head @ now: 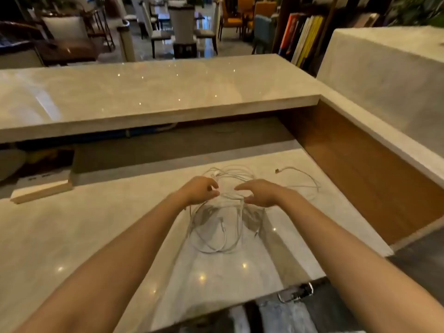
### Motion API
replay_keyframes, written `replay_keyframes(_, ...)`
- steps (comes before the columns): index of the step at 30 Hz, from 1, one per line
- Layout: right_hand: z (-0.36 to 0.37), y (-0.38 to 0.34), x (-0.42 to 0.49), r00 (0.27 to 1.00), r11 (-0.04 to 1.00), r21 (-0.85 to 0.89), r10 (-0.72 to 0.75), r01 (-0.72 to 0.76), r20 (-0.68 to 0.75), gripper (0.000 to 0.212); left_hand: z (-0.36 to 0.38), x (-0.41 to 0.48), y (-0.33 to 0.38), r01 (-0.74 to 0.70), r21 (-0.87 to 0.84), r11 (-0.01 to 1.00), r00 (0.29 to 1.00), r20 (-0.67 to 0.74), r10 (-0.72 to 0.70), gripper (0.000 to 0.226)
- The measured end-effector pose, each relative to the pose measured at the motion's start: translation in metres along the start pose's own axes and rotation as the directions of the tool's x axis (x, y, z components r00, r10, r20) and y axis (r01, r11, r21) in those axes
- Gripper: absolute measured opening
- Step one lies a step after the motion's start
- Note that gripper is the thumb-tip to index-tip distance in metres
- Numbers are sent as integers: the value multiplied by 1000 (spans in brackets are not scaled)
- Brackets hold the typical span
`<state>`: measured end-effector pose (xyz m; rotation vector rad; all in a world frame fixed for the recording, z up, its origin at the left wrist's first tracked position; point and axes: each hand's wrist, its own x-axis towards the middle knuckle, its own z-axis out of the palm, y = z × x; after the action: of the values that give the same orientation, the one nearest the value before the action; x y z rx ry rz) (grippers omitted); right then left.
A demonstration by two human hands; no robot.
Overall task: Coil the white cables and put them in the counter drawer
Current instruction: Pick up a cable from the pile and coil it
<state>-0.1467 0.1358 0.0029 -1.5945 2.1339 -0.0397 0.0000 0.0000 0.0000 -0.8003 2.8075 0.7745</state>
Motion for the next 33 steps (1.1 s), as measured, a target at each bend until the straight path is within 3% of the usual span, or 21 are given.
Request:
replay_keyframes(2, 19, -2, -3, 999, 998, 63, -29, 29, -15, 42, 23, -11, -3, 25, -54, 998, 997, -78, -30, 29)
replay_keyframes(7, 66, 6, -9, 998, 996, 69, -63, 63, -5, 24, 90, -33, -9, 54, -31, 998, 998, -29, -55, 27)
replay_keyframes(11, 85, 13, -17, 995, 998, 35, -56, 59, -85, 26, 108, -37, -8, 82, -71, 994, 987, -136, -91, 34)
replay_keyframes(15, 97, 17, -18, 986, 995, 88, -28, 43, -167, 30, 110, -32, -2, 75, -67, 995, 991, -105, -82, 33)
replay_keyframes(19, 99, 10, -23, 966, 997, 65, -13, 31, -257, 32, 108, -28, 6, 98, -230, 968, 989, -86, -121, 25)
replay_keyframes(22, 96, 2, -29, 953, 992, 118, -11, 49, -303, 62, 90, -25, 15, 134, -440, 888, 961, -162, -226, 26)
replay_keyframes(24, 87, 0, -30, 940, 976, 201, -15, 88, -342, 56, 69, -24, 23, 106, -568, 816, 950, -185, -252, 28)
replay_keyframes(27, 59, -3, -28, 886, 885, 444, 89, 139, -455, 21, 36, -26, 37, 27, -658, 752, 958, -199, -209, 25)
replay_keyframes(31, -3, -13, -38, 860, 605, 764, 246, 225, -448, 19, -14, -26, 62, 29, -614, 789, 978, -146, -150, 9)
replay_keyframes(33, -32, -18, -43, 859, 651, 727, 225, 218, -459, 21, -42, -24, 73, 54, -537, 842, 998, 12, -56, 19)
